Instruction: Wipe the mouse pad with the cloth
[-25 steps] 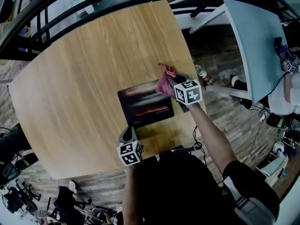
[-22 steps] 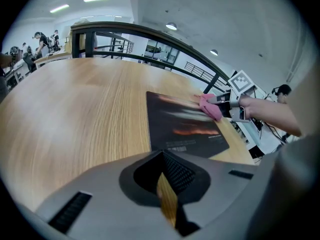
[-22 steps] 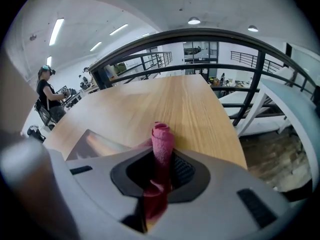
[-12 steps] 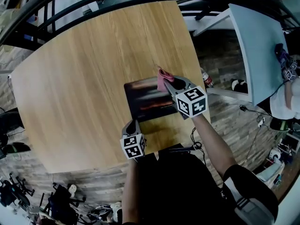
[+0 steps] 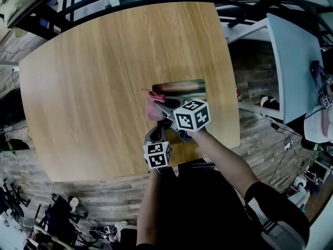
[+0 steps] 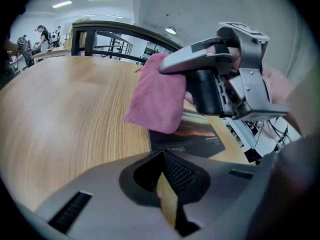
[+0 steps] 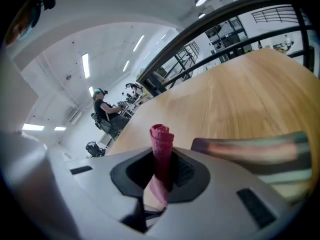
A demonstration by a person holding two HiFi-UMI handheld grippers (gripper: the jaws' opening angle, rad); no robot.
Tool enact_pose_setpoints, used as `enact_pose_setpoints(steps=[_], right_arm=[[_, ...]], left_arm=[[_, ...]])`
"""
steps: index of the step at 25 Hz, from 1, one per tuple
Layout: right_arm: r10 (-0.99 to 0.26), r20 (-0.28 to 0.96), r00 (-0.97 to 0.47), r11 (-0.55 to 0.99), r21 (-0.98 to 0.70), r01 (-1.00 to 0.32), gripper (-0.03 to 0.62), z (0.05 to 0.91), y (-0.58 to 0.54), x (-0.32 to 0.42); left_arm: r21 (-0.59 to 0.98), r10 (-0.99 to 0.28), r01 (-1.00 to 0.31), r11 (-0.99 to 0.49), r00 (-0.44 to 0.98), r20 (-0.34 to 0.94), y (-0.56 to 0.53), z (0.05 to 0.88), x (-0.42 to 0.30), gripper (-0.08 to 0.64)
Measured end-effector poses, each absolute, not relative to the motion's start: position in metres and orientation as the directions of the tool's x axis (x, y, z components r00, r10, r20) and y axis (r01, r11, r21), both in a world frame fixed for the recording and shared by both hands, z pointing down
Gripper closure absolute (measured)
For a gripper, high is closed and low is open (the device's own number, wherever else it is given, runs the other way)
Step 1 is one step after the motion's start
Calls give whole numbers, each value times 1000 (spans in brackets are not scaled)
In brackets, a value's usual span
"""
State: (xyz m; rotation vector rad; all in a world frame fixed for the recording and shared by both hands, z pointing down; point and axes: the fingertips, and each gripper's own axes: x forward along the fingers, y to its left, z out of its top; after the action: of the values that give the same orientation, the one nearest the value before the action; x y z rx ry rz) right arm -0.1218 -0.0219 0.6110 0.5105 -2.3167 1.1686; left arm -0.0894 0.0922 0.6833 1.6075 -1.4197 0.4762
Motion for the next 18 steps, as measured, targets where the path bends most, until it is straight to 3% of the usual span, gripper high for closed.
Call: enact_pose_setpoints(steps=[9, 18], right_arm=[[-130, 692, -710, 497, -574, -651, 526, 674, -30, -104], [-170, 715, -678, 496, -533, -686, 526, 684, -43, -79]], left_arm=[[378, -583, -921, 95, 256, 771, 94, 683, -92, 537], [379, -568, -919, 110, 255, 783, 97, 689, -100, 537]])
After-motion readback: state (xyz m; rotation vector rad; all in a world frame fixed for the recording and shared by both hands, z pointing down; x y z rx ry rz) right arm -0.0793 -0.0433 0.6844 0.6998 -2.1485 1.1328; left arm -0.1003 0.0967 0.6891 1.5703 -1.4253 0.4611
